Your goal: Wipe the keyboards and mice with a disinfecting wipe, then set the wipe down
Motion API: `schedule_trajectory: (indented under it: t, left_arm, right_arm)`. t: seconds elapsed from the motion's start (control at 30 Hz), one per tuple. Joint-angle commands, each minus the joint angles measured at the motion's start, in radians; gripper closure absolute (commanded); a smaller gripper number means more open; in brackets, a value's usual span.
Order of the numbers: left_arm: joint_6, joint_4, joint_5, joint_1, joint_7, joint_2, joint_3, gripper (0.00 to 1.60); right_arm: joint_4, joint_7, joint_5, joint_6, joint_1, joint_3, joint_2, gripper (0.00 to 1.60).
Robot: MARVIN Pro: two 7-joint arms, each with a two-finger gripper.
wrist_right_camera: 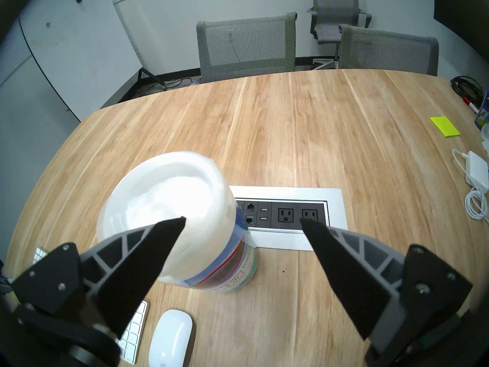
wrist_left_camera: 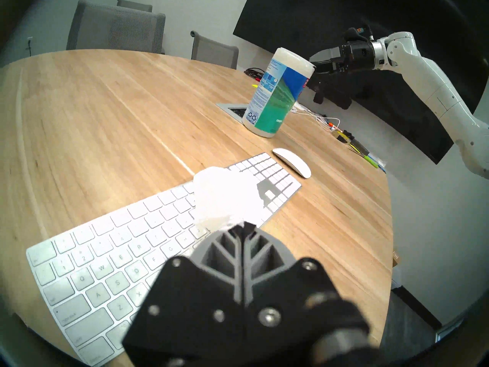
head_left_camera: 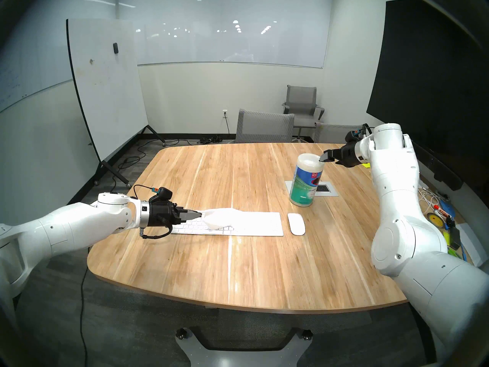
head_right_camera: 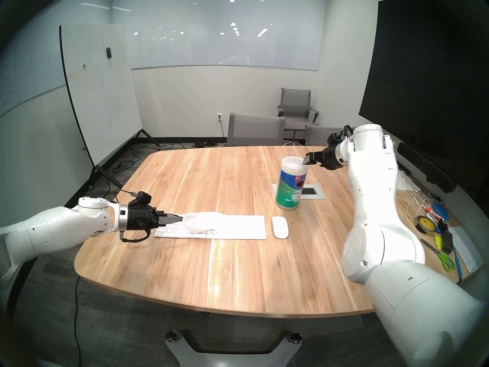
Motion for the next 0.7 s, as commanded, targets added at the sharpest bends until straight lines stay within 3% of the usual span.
schedule_trajectory:
  t: [0.0, 0.67]
  left_arm:
    - [0.018, -0.023, -0.020, 0.000, 0.011, 0.026, -0.006, 1.60]
    - [0.049, -0.084, -0.070, 0.042, 0.056, 0.124, 0.002, 1.60]
  right_arm:
    - [-0.020, 0.011, 0.005, -0.002, 0.023, 0.002, 0.001, 0.00]
    - [-0.019, 0.010, 0.006, -0.002, 0.023, 0.001, 0.001, 0.00]
